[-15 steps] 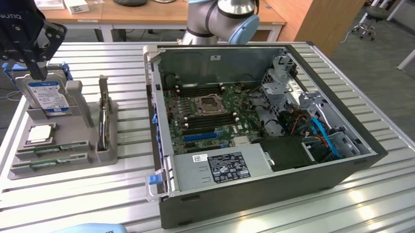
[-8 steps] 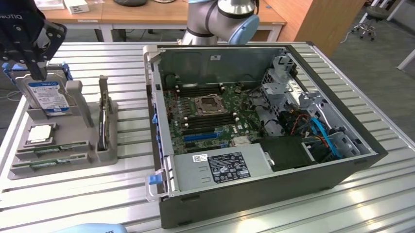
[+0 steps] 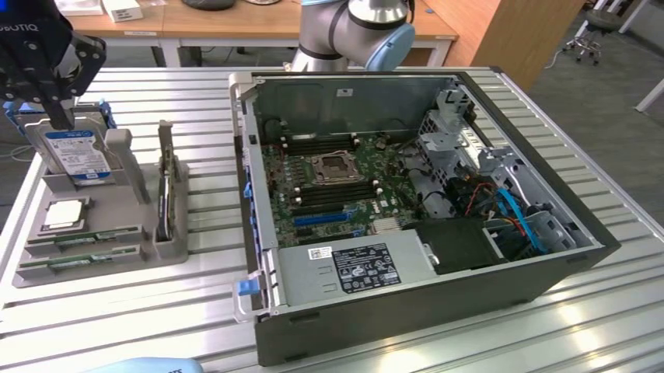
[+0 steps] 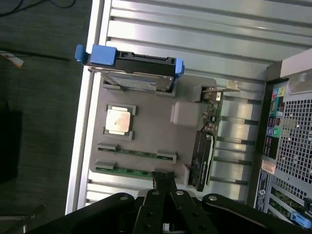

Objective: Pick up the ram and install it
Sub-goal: 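Pick up the ram and move it above insertion slot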

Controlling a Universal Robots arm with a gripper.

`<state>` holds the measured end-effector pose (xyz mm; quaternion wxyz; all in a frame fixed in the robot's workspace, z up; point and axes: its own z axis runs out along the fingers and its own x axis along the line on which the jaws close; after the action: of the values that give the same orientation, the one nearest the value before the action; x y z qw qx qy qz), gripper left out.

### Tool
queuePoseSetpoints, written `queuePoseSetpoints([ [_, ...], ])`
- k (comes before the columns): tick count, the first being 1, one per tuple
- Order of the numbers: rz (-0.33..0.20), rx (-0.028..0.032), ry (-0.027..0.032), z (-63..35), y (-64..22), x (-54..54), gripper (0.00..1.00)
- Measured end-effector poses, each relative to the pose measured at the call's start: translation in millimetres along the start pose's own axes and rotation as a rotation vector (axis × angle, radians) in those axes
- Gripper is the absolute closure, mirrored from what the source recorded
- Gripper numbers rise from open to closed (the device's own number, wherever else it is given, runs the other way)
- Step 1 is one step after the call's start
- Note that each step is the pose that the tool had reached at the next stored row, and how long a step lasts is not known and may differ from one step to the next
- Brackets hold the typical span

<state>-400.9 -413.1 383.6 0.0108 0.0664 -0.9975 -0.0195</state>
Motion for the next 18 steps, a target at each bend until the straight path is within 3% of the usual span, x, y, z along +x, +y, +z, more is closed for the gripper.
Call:
queuePoseSetpoints([
  [18,-0.167,0.0032,0.0067,2.0,-0.1,-0.1,0.9],
])
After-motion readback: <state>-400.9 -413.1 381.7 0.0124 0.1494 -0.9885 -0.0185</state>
